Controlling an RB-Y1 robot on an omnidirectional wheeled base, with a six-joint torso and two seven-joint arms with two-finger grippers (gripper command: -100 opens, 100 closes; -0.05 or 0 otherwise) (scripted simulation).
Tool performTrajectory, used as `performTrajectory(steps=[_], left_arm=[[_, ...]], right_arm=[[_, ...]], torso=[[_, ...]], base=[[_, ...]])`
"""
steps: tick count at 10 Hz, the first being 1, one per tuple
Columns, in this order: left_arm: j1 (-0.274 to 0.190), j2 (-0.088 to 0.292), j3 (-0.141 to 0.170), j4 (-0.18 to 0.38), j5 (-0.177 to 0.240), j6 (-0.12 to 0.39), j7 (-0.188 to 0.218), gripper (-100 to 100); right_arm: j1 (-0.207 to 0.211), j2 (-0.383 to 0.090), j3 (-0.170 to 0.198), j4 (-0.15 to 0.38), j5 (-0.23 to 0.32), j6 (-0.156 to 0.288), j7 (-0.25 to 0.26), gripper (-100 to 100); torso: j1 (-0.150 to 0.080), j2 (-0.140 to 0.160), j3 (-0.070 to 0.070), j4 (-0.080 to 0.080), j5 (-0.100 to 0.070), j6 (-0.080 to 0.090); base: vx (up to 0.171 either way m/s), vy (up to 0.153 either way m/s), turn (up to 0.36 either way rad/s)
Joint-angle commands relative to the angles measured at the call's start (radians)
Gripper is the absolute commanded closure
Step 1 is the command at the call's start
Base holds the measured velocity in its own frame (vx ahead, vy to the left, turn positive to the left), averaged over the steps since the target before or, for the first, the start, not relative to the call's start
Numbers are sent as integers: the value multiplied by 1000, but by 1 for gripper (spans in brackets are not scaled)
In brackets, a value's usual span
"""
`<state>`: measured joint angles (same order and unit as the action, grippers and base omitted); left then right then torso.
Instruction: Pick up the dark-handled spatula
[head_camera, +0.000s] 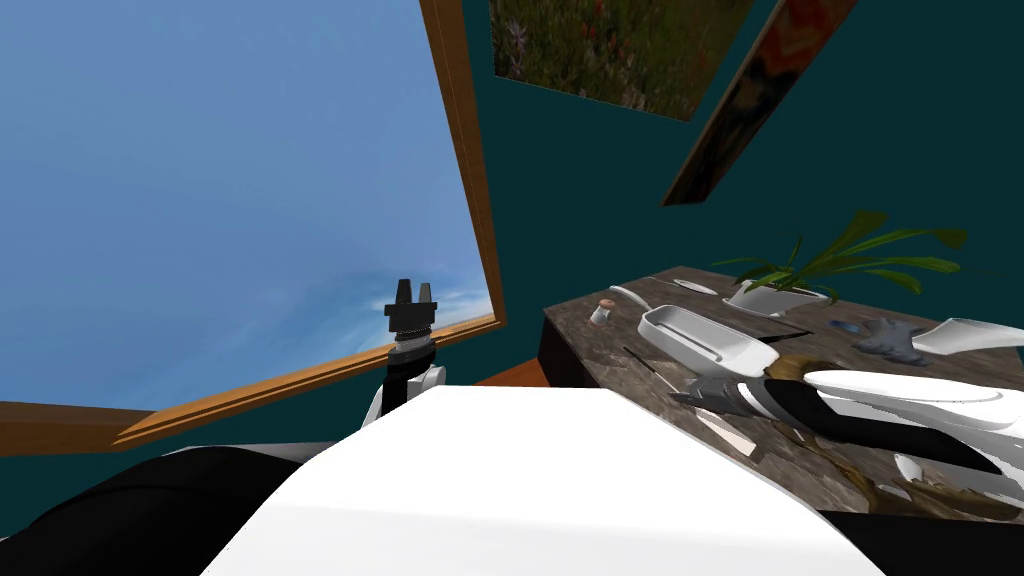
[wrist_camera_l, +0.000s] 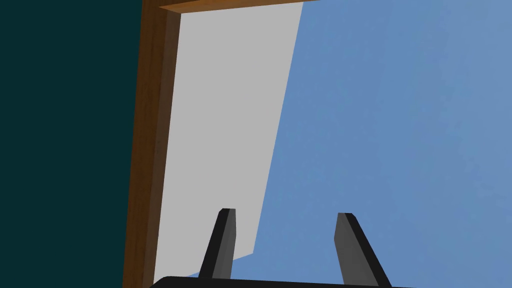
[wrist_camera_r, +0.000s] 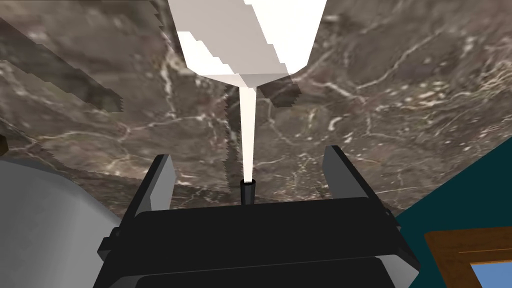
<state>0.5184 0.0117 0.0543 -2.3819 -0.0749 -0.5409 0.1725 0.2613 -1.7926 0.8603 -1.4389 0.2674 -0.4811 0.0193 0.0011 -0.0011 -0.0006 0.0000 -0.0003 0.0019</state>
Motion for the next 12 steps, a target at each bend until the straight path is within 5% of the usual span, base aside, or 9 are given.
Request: performTrajectory(steps=[1,4,5,9,10,11,12], left_arm=[[0,0,0,0,0,0,0,0],[0,0,0,0,0,0,0,0],[0,0,0,0,0,0,0,0],[0,0,0,0,0,0,0,0],[0,0,0,0,0,0,0,0],[0,0,0,0,0,0,0,0],[0,0,0,0,0,0,0,0]], right_arm=[[5,30,-1,17,7,9,7,-100],[9,53,-2,32,11,14,13,-100],[10,55,-2,33,11,15,14,100],[10,55,-2,32,11,15,13,100],[10,55,-2,32,11,15,13,0],[4,22,-1,13,5,7,5,100],[1,7,0,4,2,2,2,100]], torso=[[0,0,0,0,0,0],[0,-1,-1,0,0,0],[0,-1,0,0,0,0],[-1,0,0,0,0,0],[-1,0,0,0,0,0],[-1,0,0,0,0,0],[-1,1,1,0,0,0]], base=[[13,1,63],[18,-1,36],[0,0,0],[0,0,0],[0,0,0],[-17,1,-71],[-23,-1,-74]])
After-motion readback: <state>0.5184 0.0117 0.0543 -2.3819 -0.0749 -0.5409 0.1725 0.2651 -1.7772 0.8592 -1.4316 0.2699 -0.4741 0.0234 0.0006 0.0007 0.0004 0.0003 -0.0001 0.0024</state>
